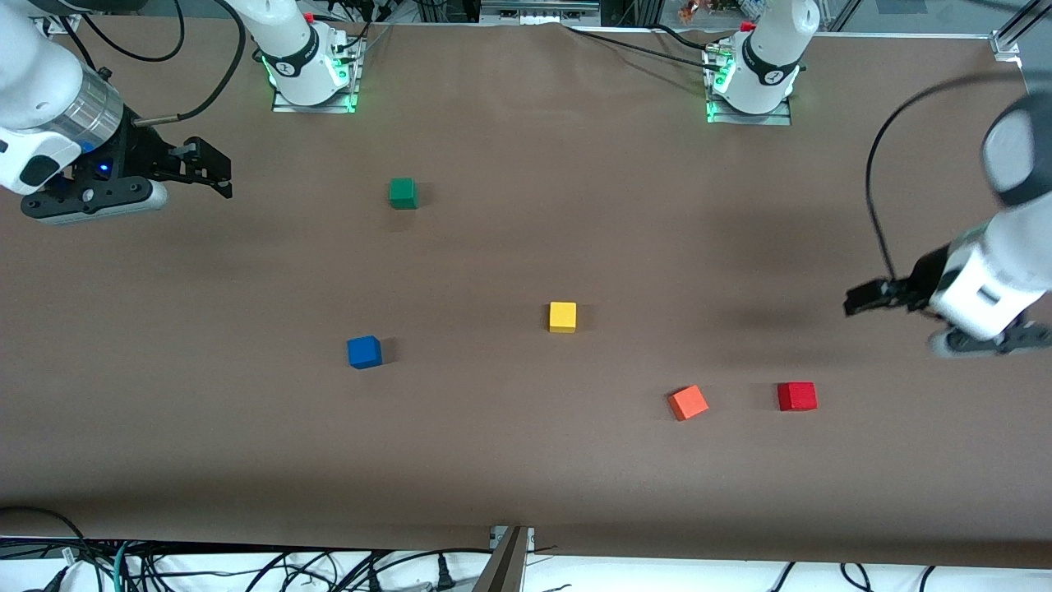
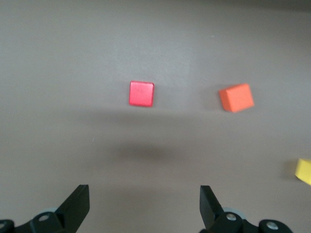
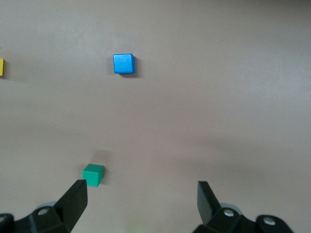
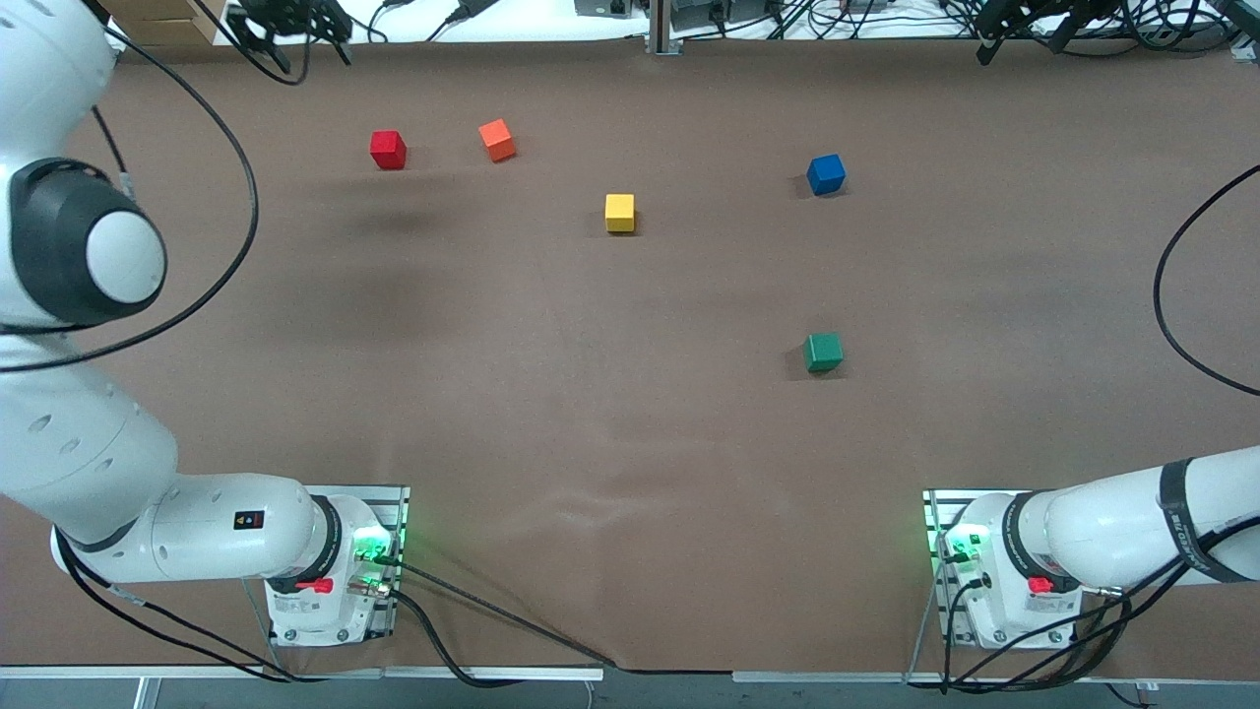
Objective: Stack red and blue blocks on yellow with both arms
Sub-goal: 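Reach the left gripper to the red cube while the right gripper reaches the blue cube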
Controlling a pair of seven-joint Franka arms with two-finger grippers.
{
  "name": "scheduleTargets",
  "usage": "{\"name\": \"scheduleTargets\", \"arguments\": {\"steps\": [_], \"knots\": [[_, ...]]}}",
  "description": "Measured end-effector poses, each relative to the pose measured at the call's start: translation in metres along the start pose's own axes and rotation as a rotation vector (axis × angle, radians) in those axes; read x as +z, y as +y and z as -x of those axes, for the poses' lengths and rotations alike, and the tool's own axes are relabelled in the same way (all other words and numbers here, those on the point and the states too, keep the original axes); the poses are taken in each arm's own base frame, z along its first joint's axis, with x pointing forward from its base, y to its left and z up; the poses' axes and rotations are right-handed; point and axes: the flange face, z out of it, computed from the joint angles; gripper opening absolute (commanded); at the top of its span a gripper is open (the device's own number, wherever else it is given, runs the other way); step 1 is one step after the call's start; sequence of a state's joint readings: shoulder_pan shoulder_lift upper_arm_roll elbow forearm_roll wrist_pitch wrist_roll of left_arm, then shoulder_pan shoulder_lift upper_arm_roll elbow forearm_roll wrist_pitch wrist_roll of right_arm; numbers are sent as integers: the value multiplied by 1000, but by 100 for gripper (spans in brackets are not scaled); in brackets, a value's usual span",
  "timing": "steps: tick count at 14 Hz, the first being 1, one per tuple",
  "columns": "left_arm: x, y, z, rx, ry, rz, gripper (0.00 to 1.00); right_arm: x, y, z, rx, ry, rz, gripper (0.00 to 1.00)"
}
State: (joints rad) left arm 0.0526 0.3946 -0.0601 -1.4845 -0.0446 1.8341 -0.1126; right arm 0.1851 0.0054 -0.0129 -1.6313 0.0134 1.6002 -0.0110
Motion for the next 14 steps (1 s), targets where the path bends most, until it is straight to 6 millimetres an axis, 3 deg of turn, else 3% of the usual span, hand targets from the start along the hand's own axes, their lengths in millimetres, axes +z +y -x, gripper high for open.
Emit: {"name": "scheduleTargets", "arguments": {"steps": [3,5,11,14], "knots": [[93,-6,-32,-14,-3,5,100,1,0,0,0,-2,0,100],[130,-7,-41,-8,1,1,100,7,0,-3,0,-13,0,100],[214,-18,-41,46,-26,-62,100,57,-1,-35,-2,-41,1,100],[234,-13,-36,55,-28,-60,100,105,-10,-63,-5,-30,1,100]]}}
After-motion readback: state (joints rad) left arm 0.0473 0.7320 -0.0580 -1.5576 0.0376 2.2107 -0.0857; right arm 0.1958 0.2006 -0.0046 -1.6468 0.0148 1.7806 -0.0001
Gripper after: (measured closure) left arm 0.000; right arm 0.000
